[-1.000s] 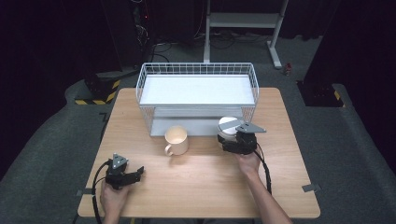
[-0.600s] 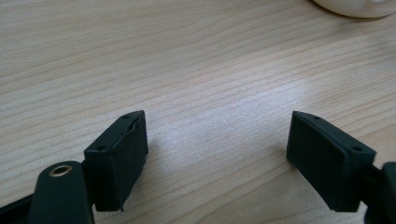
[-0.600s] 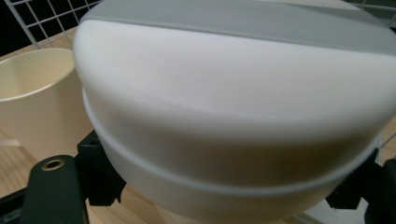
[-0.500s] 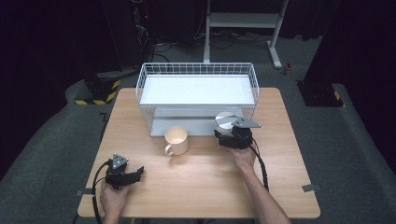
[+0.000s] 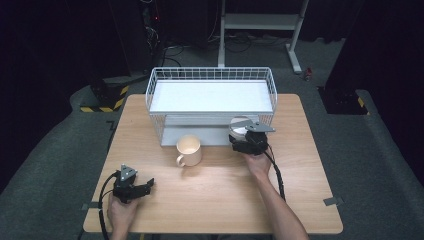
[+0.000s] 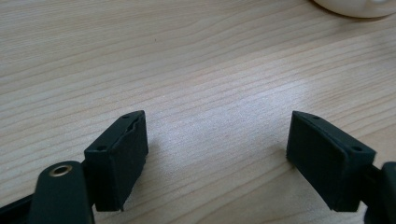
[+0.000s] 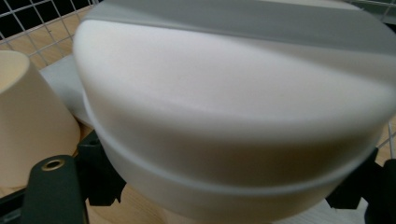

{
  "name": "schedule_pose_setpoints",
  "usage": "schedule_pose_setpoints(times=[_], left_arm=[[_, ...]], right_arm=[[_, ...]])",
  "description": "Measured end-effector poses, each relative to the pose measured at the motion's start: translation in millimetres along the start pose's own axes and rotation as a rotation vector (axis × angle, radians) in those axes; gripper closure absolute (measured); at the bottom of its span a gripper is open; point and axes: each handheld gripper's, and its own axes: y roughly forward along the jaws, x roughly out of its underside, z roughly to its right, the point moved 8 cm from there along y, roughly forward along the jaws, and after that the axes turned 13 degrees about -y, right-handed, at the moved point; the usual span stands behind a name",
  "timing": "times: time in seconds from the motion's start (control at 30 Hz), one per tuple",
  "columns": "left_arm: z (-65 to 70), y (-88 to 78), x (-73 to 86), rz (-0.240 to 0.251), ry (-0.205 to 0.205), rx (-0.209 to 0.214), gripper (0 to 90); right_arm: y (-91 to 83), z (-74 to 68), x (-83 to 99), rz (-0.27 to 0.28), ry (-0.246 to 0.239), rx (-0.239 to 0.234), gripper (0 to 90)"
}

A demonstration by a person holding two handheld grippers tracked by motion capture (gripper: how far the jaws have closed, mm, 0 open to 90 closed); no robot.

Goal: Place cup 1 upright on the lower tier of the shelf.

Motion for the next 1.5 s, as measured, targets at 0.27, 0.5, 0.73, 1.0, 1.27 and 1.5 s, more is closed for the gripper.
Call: schedule_pose_setpoints(times=[0.27,0.5,0.73,1.0,1.27,1.5], left_arm=[[0.0,0.0,0.0,0.0,0.0,0.0,21.0],[0.0,0.0,0.0,0.0,0.0,0.0,21.0],[0.0,0.0,0.0,0.0,0.0,0.0,21.0],[0.0,0.0,0.0,0.0,0.0,-0.001,21.0],[-0.1,0.0,-0.1,0.001,0.0,-0.001,21.1],[-0.1,-0.1,0.0,-0.002,0.0,-0.001,21.1]], right_arm=[[8.0,7.2,1.7,-0.01,0.015,0.017,18.8],[12.6,10.5,3.8,-0.029,0.028,0.023,18.8],[17.3,10.9,7.3,-0.039,0.022,0.023,18.8],[22.5,10.3,6.1,-0.019,-0.006,0.034,18.8],[27.4,12.4,6.2,0.006,-0.027,0.049,18.9],[33.2,16.3,5.5,0.036,-0.029,0.06,18.9]])
